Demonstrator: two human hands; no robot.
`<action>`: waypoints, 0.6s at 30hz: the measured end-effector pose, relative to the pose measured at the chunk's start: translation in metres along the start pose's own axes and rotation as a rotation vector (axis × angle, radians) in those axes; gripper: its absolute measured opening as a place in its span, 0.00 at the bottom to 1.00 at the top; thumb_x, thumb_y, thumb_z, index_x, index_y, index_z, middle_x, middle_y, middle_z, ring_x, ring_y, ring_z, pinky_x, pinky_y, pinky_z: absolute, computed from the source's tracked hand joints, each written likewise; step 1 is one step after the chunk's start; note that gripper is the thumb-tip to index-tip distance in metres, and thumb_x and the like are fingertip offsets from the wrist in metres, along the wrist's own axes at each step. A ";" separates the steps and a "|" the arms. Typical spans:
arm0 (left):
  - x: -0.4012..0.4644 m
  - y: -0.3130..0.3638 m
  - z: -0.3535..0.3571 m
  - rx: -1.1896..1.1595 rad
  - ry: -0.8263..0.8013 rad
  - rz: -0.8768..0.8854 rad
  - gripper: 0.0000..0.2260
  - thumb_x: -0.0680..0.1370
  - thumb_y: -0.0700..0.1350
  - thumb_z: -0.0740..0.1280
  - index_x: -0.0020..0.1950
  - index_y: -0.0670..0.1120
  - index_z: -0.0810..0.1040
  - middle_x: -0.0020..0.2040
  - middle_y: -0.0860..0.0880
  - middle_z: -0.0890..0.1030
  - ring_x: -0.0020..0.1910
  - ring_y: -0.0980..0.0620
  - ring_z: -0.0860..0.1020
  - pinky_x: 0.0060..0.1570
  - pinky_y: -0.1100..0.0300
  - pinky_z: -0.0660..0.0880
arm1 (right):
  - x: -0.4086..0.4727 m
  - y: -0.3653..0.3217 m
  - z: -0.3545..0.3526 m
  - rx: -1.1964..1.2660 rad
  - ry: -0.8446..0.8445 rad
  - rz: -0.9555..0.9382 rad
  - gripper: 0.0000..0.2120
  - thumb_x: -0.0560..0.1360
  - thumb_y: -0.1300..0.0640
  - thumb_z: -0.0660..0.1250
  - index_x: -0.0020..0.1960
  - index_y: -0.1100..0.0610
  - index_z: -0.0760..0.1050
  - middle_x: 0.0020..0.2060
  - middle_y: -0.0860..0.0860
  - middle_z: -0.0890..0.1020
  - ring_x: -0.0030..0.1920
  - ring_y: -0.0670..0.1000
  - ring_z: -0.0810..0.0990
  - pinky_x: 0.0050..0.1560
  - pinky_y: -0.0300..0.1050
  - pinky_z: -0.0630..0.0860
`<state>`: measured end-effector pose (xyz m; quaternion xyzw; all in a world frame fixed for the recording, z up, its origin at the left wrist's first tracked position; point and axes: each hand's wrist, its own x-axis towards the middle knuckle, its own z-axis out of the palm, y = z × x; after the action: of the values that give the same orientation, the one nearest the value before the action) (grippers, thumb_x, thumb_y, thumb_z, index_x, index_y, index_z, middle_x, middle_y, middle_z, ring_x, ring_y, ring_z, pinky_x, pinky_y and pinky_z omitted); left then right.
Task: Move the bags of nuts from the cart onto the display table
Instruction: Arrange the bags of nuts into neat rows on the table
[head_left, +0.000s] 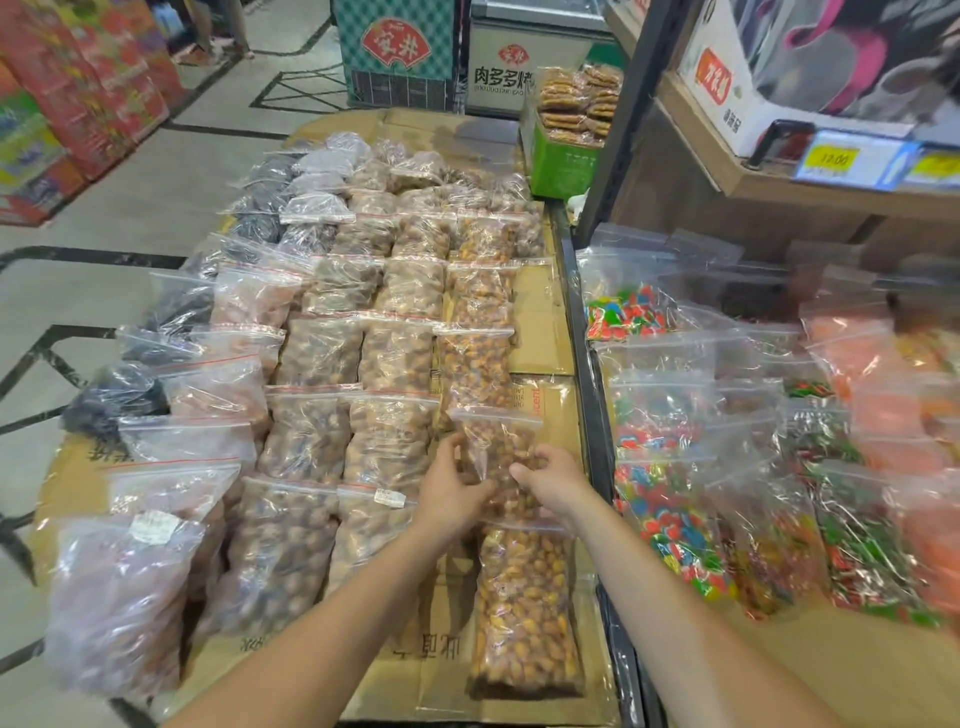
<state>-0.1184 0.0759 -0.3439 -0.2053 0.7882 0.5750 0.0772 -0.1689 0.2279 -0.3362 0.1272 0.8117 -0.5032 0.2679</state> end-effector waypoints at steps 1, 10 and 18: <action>0.001 0.000 -0.003 0.039 -0.009 0.030 0.32 0.71 0.42 0.77 0.72 0.51 0.66 0.61 0.52 0.76 0.51 0.47 0.81 0.45 0.53 0.81 | 0.001 0.000 0.002 0.014 0.004 0.006 0.16 0.78 0.54 0.73 0.63 0.55 0.76 0.56 0.52 0.84 0.55 0.55 0.84 0.58 0.58 0.82; 0.017 0.005 -0.025 0.228 -0.043 0.088 0.27 0.71 0.32 0.71 0.68 0.47 0.71 0.51 0.55 0.75 0.41 0.52 0.80 0.32 0.60 0.77 | 0.005 0.006 0.017 -0.057 0.088 -0.126 0.12 0.78 0.52 0.73 0.59 0.53 0.79 0.54 0.45 0.82 0.59 0.50 0.80 0.58 0.46 0.76; 0.017 -0.006 -0.026 0.629 -0.137 0.235 0.29 0.77 0.44 0.69 0.76 0.44 0.64 0.73 0.44 0.67 0.67 0.45 0.72 0.61 0.53 0.75 | 0.015 0.008 0.019 0.050 0.063 -0.044 0.23 0.77 0.57 0.74 0.69 0.52 0.70 0.54 0.51 0.83 0.50 0.47 0.83 0.49 0.43 0.82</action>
<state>-0.1279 0.0459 -0.3464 -0.0404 0.9382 0.3211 0.1228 -0.1719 0.2132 -0.3571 0.1316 0.8094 -0.5250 0.2277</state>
